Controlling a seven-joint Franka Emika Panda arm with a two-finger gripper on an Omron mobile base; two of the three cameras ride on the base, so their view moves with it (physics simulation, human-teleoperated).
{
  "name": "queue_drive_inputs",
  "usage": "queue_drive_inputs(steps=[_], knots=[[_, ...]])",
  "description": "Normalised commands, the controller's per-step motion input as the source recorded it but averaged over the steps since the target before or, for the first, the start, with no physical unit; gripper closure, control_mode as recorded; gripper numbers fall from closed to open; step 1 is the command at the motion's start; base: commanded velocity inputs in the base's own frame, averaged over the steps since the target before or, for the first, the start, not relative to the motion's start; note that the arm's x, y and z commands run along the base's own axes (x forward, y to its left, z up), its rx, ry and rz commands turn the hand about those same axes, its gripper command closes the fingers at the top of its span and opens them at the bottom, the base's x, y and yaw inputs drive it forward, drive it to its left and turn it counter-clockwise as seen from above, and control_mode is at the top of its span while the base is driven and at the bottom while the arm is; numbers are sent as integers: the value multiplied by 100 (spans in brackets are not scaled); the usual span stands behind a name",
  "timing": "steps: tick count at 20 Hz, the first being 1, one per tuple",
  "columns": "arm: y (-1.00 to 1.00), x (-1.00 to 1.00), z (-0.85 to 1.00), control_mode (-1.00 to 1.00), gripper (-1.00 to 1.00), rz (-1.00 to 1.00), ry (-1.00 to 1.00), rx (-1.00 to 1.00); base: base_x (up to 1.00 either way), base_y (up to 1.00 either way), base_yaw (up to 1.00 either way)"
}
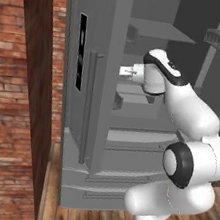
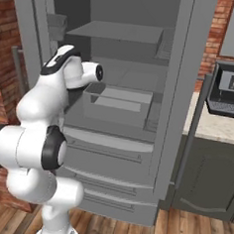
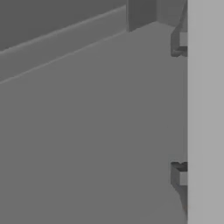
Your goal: Place one of the steaks on the plate and the other in the bowl. Then place the bowl in the fridge.
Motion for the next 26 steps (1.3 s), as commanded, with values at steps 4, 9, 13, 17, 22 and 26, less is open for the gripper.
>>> queue_drive_inputs(steps=[4,9,13,17,22,26], knots=[[100,-98,0,-100,-100,17,-15,-6,0,0,0],[100,-78,0,-100,-100,9,-17,-10,0,0,0],[43,-69,24,-100,-100,-3,-14,-5,0,0,0],[-55,-44,38,-100,-100,-17,-5,0,0,0,0],[-99,-39,55,-100,-100,-29,4,0,0,0,0],[-100,-66,41,-100,-100,-30,9,-2,0,0,0]])
